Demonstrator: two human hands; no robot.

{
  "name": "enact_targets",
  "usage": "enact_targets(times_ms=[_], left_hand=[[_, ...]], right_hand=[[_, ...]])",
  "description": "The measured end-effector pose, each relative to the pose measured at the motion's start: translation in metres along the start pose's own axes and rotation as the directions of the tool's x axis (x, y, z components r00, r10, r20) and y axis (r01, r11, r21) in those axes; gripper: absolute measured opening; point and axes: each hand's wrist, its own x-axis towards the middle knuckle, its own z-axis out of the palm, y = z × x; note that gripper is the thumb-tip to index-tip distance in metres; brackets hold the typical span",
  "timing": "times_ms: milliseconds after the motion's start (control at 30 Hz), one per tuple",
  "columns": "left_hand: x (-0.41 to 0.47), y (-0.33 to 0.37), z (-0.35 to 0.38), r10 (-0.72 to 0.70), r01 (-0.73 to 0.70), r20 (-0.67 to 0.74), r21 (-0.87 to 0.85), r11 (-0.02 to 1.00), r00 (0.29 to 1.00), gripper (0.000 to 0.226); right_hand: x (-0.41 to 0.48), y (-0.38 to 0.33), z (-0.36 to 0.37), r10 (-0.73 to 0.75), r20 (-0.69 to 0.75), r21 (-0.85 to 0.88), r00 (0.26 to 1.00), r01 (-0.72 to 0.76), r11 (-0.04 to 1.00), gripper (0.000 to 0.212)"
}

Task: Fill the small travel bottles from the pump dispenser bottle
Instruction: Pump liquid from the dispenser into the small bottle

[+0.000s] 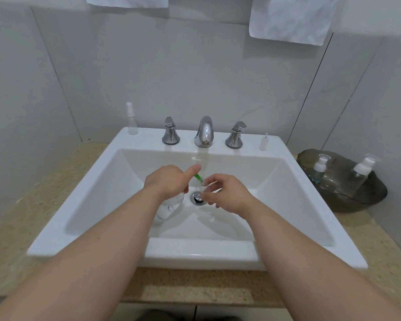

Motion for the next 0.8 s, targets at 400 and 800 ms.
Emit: enact_targets(times_ms=[400, 800], left_hand=[[-0.006, -0.01, -0.008, -0.074, 0.078, 0.026, -0.287, 0.955, 0.997, 0.079], [-0.01, -0.004, -0.005, -0.112, 0.106, -0.021, -0.192, 0.976, 0.994, 0.082]], right_hand=[[-0.001, -0.002, -0.003, 0.105, 0.047, 0.262, 0.993, -0.114, 0.958, 0.035], [-0.006, -0.008, -0.003, 0.233, 0.031, 0.413, 0.972, -0.225, 0.882, 0.038]])
